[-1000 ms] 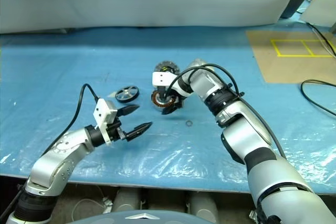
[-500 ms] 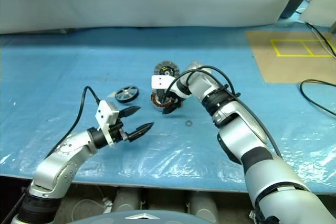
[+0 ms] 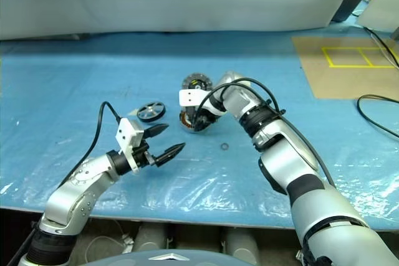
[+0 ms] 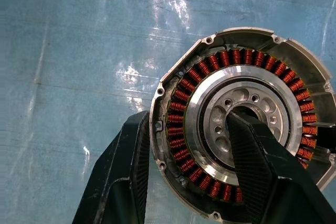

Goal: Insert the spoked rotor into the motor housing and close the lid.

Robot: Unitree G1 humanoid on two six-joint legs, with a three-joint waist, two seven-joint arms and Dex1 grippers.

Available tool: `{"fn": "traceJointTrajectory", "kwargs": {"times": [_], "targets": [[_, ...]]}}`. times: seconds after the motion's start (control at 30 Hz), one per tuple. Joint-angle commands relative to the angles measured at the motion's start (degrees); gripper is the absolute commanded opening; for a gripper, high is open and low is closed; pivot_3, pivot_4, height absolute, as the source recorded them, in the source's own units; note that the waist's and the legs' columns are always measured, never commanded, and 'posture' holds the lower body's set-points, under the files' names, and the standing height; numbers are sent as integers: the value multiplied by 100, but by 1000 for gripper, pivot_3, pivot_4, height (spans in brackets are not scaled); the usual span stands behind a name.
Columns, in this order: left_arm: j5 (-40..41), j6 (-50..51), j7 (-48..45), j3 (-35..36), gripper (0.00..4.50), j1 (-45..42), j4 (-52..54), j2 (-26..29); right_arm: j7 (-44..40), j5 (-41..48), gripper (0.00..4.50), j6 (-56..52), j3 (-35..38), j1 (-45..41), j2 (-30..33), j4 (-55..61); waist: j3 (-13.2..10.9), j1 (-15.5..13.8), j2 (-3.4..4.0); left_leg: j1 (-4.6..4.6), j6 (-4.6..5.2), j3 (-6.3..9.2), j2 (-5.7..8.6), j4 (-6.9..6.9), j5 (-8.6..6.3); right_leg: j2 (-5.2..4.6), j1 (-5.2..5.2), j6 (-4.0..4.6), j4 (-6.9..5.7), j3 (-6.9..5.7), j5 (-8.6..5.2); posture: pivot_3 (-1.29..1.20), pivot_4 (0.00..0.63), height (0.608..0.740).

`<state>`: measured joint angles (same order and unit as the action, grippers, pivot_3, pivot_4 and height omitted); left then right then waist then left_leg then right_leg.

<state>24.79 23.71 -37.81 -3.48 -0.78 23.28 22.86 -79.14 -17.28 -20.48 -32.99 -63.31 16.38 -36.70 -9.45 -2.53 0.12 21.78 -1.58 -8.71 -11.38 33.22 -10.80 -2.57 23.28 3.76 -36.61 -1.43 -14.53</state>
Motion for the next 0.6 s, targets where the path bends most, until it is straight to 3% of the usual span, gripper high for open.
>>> {"fn": "traceJointTrajectory", "kwargs": {"times": [0.03, 0.17, 0.6], "targets": [[39, -110, -50, 35, 4500, -66, 30, 8, -431, 126, 1866, -609, -33, 154, 157, 1025, 0, -1, 0, 2, 0, 0, 0, -1, 1, 0, 1, 0, 0, -1, 0, 0, 150, 740], [65, -100, -103, 40, 4500, -92, 28, 25, -707, 193, 1866, -1441, -141, 388, 325, 2142, -1, 4, -1, 4, -3, 3, 0, -6, 2, 1, 3, -1, 1, -2, 0, 0, 150, 740], [372, 177, -373, 363, 4500, -283, 125, 510, -884, 655, 1866, -3158, -915, 765, 663, 3845, -2, -2, -1, -6, -20, 10, -2, -8, 10, 4, 2, -2, 1, 5, 0, 0, 150, 740]]}}
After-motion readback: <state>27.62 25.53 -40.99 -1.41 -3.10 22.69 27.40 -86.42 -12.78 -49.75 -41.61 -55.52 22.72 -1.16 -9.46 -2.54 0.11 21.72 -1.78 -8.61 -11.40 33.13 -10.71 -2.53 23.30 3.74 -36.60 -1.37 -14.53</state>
